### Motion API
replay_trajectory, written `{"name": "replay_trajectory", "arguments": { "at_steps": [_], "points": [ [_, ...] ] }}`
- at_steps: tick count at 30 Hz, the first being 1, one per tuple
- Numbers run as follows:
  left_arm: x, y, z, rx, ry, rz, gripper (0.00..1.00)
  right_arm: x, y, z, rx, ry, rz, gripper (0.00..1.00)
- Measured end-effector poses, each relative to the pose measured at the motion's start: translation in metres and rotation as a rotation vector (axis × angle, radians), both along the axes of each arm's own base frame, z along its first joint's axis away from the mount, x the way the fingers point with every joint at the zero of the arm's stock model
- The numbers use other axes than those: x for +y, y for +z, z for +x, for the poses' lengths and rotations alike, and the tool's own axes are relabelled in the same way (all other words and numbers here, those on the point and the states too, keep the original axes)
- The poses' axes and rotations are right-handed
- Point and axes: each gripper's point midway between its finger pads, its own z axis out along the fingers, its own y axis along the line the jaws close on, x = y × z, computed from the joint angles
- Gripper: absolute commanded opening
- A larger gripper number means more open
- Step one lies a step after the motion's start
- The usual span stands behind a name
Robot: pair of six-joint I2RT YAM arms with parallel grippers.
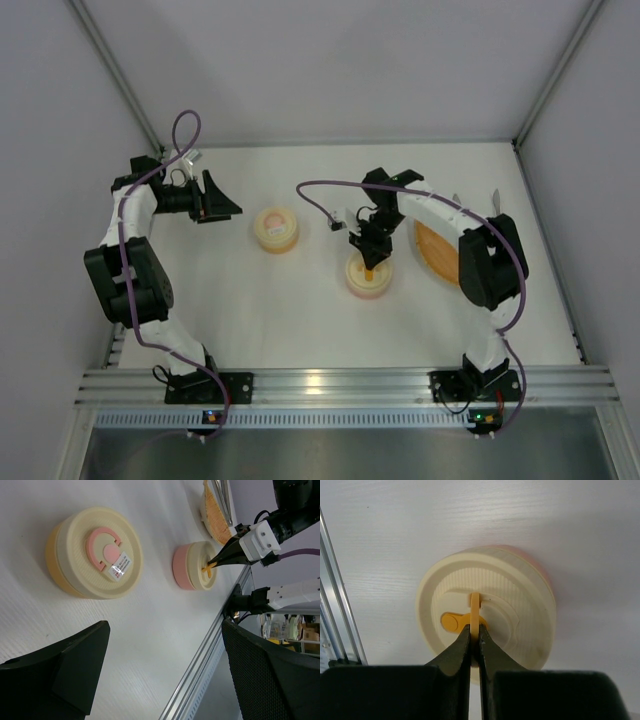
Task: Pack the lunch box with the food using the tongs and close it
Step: Close the box lid on the packing box.
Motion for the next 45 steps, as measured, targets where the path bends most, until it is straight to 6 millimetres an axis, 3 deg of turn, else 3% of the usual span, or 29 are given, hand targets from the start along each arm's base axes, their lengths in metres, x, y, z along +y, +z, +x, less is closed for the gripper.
{"name": "replay_trajectory", "arguments": {
  "at_steps": [9, 26, 34, 45],
  "points": [
    [0.001, -0.001, -0.001, -0.010, -0.005, 0.014, 0.98, 0.002, -0.002, -0.001, 0.025, -0.058, -0.007, 0.00],
    [0.004, 0.001, -0.003, -0.030, 0.008, 0.065, 0.98, 0.024, -0.006, -0.015, 0.205, -0.490, 0.104, 0.00],
    [0.005, -0.003, -0.003, -0.026, 0.012, 0.072, 0.98, 0.044, -0.008, -0.016, 0.343, -0.650, 0.206, 0.00],
    [0.007, -0.006, -0.003, -0.021, 0.017, 0.092, 0.98, 0.066, -0.008, -0.004, 0.437, -0.717, 0.290, 0.00]
  ]
}}
